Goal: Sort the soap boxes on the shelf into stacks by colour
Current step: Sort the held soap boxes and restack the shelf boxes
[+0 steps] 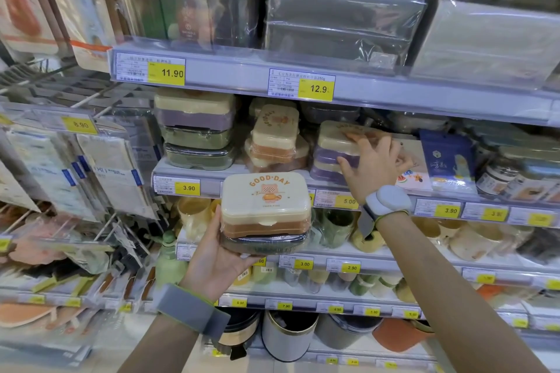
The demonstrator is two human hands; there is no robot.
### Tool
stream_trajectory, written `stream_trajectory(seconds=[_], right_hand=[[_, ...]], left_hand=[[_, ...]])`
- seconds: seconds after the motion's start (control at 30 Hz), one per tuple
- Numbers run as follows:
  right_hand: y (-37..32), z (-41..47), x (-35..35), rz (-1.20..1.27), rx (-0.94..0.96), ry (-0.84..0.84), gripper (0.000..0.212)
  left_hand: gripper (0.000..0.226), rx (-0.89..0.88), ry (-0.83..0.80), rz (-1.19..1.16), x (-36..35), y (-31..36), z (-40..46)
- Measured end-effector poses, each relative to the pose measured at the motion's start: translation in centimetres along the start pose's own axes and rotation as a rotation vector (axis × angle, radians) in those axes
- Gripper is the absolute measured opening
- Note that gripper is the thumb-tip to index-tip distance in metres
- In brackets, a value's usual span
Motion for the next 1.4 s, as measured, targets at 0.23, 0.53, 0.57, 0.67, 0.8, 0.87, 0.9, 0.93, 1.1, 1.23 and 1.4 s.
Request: stream_trajectory(seconds=[0.23, 0.53, 0.57, 0.67, 0.8, 0.87, 0.9, 0.93, 1.1, 1.23, 1.4], right_hand=[[1.3, -1.1, -1.1, 0.092, -0.008, 0.013, 0.065], [5.0, -2.0, -1.0, 0.244, -0.101, 0.042, 0.087], [5.5, -2.2, -1.1, 0.252, -0.111, 0.027, 0.087], [6.4, -2.3, -1.4, 0.271, -0.163, -0.005, 0.087], [7.3, -2.2, -1.3, 0.271, -0.216, -0.057, 0.076], [7.7, -2.0, -1.6, 0.254, -0.224, -0.107, 0.064], [7.9, -1.9, -1.7, 0.254, -0.224, -0.122, 0.058], [7.9, -2.0, -1.8, 0.26, -0.214, -0.141, 0.052], [8.1, -1.9, -1.5, 0.208, -0.173, -0.211, 0.039], [8.9, -1.4, -1.8, 0.206, -0.212, -0.209, 0.048], [9.5, -0.6, -2.0, 0.111, -0.268, -0.209, 0.053]], left_hand=[[0.047, 0.022, -0.008, -0.024, 0.0, -0.4, 0.1], [0.046, 0.051, -0.015, 0.001, -0.1, -0.8, 0.7], [0.045, 0.057, -0.018, 0.0, -0.2, -1.0, 0.8], [0.045, 0.06, -0.023, 0.0, -0.5, -1.4, 0.9], [0.044, 0.065, -0.03, 0.011, -0.8, -1.7, 1.1], [0.044, 0.063, -0.034, 0.02, -1.0, -1.8, 1.1], [0.044, 0.062, -0.039, 0.022, -1.1, -1.8, 1.1], [0.044, 0.061, -0.043, 0.021, -1.1, -1.8, 1.1], [0.045, 0.066, -0.053, 0.005, -1.5, -2.0, 1.2], [0.046, 0.07, -0.056, 0.007, -1.6, -2.1, 1.3], [0.049, 0.085, -0.058, 0.032, -1.6, -2.1, 1.7]])
Point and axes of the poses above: each hand's wrist, its own z-axis towards the middle knuckle, its own x-axis out of the back of the hand, y = z × x, the point moved 4 cm from there along z, towards the middle knuckle, and after that the axes turned 4 degrees about x, right-handed, at the moved point
